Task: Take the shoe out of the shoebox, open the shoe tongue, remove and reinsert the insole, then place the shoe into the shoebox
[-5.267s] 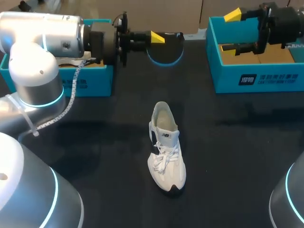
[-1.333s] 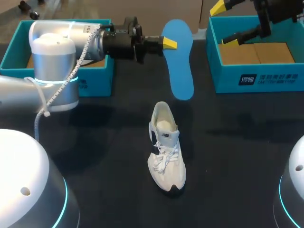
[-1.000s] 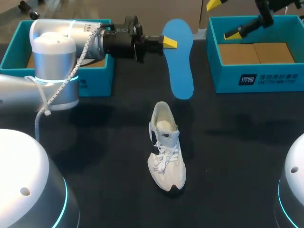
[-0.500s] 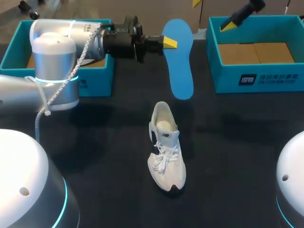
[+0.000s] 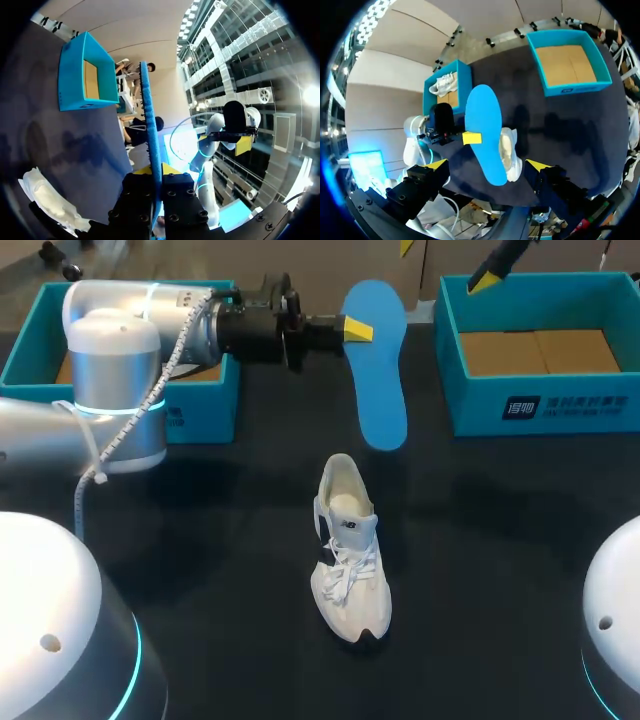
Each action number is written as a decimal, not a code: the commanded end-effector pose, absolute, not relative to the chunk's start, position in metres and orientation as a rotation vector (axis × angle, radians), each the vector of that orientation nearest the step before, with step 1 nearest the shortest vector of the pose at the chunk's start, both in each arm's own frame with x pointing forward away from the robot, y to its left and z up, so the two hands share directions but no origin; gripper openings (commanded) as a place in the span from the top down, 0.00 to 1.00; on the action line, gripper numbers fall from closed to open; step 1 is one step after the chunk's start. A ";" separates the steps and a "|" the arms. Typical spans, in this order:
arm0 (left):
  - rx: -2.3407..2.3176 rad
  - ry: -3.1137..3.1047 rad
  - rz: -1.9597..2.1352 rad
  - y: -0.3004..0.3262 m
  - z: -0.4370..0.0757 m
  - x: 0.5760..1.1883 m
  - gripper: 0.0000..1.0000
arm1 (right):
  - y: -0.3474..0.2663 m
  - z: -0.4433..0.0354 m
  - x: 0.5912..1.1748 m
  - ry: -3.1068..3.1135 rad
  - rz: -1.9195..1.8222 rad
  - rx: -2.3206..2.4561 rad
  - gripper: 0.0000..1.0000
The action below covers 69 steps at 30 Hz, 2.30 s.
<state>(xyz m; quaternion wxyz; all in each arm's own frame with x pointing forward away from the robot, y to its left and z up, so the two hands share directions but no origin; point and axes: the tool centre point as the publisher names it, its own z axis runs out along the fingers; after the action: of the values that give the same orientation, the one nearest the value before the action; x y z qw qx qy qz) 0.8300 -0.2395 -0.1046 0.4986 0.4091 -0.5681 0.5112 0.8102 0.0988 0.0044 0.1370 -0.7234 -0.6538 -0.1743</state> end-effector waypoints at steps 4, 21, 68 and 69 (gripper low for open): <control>0.991 -1.376 1.235 -0.240 -0.105 0.830 1.00 | 0.106 0.005 0.804 -2.176 -0.567 -2.208 0.00; 0.991 -1.376 1.235 -0.240 -0.105 0.830 1.00 | 0.142 -0.003 0.801 -2.312 -0.404 -2.190 0.00; 0.991 -1.376 1.235 -0.240 -0.105 0.830 1.00 | 0.108 -0.015 0.794 -2.178 -0.511 -2.167 0.00; 0.991 -1.376 1.235 -0.240 -0.105 0.830 1.00 | 0.104 -0.014 0.793 -2.178 -0.509 -2.166 0.00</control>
<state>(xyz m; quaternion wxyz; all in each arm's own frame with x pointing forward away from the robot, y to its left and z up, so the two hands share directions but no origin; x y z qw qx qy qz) 0.8301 -0.2394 -0.1047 0.4986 0.4091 -0.5681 0.5112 0.7985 0.1194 -0.0145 -0.0014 -0.6998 -0.7002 -0.1414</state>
